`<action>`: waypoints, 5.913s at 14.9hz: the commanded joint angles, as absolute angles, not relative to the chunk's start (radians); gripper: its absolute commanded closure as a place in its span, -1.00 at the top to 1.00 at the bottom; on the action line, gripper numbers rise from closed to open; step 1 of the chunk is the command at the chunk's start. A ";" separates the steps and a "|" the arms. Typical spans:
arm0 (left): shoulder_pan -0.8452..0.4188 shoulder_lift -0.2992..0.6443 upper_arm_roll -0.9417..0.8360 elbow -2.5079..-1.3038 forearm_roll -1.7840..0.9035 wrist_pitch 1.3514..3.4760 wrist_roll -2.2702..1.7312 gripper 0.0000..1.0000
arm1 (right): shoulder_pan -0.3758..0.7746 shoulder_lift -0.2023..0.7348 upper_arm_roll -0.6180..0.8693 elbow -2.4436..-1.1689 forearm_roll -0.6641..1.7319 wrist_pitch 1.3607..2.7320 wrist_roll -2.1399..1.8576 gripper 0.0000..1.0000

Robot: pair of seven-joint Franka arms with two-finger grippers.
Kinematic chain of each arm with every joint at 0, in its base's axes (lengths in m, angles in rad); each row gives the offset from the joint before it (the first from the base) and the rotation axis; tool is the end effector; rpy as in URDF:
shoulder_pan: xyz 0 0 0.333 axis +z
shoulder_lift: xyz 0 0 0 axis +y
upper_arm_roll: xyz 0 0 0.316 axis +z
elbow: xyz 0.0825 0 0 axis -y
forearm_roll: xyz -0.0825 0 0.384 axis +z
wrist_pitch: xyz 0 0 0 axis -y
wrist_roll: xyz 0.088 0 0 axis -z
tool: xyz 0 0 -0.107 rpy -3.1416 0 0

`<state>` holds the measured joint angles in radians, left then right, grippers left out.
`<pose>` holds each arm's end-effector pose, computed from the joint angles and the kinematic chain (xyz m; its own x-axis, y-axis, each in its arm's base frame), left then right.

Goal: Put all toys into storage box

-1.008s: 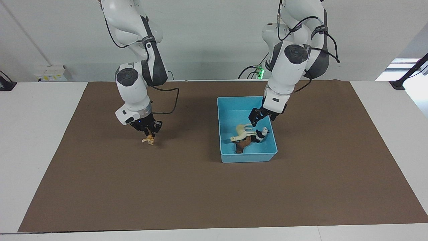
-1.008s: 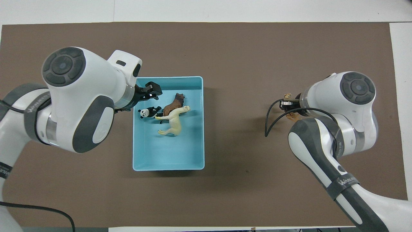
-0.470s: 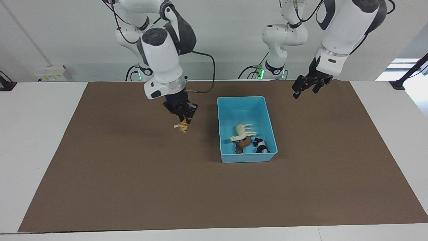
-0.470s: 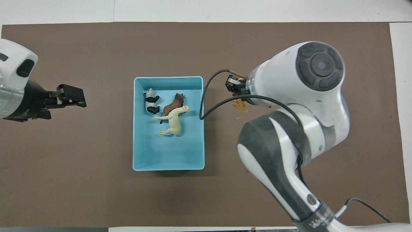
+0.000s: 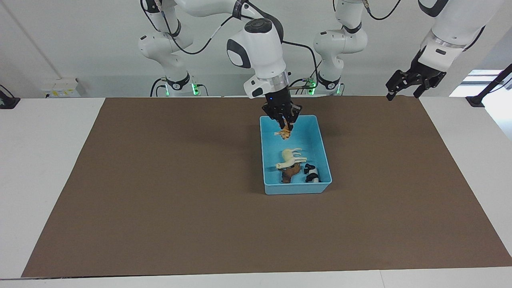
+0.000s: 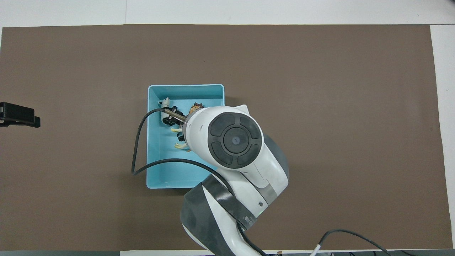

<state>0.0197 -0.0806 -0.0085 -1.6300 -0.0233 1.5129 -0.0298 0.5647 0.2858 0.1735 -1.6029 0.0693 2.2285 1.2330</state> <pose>0.5230 0.0031 0.6352 0.9985 0.0397 -0.0371 0.0405 -0.9989 0.0215 0.5078 0.4474 0.5024 0.8559 -0.5171 0.0026 -0.4832 -0.8015 -0.3523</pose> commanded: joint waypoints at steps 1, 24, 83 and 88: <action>0.041 -0.040 -0.029 -1.597 -0.009 1.496 0.006 1.00 | 0.548 0.318 0.173 -1.562 0.066 2.224 1.233 1.00; -0.054 -0.080 -0.002 -1.625 -0.017 1.516 0.008 1.00 | 0.270 0.212 0.149 -1.704 -0.086 1.942 0.513 1.00; -0.052 -0.080 -0.006 -1.629 -0.015 1.506 0.003 1.00 | -0.041 -0.035 -0.037 -1.693 0.040 1.657 -0.005 1.00; -0.052 -0.080 -0.006 -1.629 -0.015 1.505 0.002 1.00 | -0.040 -0.040 -0.038 -1.709 0.016 1.652 -0.038 1.00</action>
